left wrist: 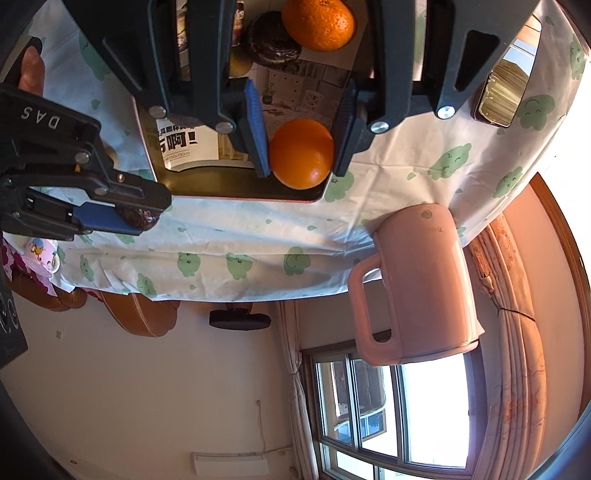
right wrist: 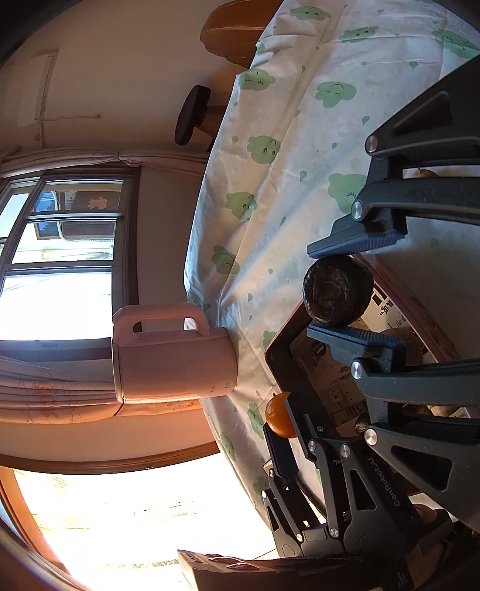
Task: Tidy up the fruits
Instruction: 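Lower the dark fruit with the right tool while the left lowers the orange into the tin, then open both tools to release the dark fruit and orange into the tin, then grasp an orange with the right tool while the left grasps a small brown fruit, then lift the orange and brown fruit and carry them toward the tin box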
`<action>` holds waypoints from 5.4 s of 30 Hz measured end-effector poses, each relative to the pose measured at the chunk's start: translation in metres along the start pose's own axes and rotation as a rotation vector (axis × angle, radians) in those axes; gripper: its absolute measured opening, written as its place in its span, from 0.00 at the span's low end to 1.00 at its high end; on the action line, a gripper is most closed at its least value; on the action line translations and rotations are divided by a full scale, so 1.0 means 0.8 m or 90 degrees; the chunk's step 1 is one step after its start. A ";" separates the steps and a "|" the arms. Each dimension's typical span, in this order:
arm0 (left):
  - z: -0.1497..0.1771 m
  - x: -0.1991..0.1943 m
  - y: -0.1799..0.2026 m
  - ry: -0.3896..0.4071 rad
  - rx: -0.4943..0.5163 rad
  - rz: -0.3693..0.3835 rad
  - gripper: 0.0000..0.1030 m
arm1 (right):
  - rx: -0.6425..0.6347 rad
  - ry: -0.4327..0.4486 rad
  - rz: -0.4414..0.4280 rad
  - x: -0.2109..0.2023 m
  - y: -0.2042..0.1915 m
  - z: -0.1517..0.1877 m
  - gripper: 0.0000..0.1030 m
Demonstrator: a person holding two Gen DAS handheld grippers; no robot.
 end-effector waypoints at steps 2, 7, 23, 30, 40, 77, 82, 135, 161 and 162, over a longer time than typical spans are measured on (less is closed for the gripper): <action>0.002 0.003 -0.002 -0.004 -0.001 -0.001 0.35 | 0.001 -0.004 -0.002 0.004 -0.001 0.001 0.37; 0.005 0.010 -0.004 -0.017 -0.002 -0.002 0.35 | -0.003 -0.016 -0.004 0.016 -0.005 0.005 0.37; 0.011 0.022 -0.006 -0.049 -0.001 0.006 0.35 | -0.003 -0.043 -0.001 0.042 -0.011 0.015 0.37; 0.013 0.025 -0.005 -0.064 0.001 0.011 0.35 | -0.003 -0.055 0.002 0.051 -0.010 0.020 0.37; 0.014 0.028 -0.003 -0.074 0.008 0.012 0.35 | 0.000 -0.065 -0.002 0.057 -0.011 0.024 0.37; -0.004 -0.032 0.100 0.018 -0.001 0.094 0.76 | 0.057 -0.093 0.148 -0.044 0.162 0.088 0.55; -0.001 -0.030 0.135 0.011 0.025 0.103 0.76 | 0.065 -0.136 0.109 -0.024 0.154 0.105 0.54; 0.012 0.048 0.251 -0.104 0.077 0.165 0.27 | 0.114 -0.045 0.117 -0.073 0.195 0.109 0.34; -0.003 0.025 0.236 -0.034 0.038 0.171 0.27 | 0.095 0.020 0.135 -0.095 0.189 0.098 0.34; -0.003 0.025 0.236 -0.032 0.039 0.171 0.27 | 0.095 0.022 0.135 -0.096 0.189 0.098 0.34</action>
Point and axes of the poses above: each gripper's, at about its wrist camera, not at the fingertips, and x roughly the way its jaws point, y to its right, z to its underside, the point moved 8 cm from there along x, roughly the way its jaws point, and after that the axes turned 1 degree about -x, right-handed, at the moved point
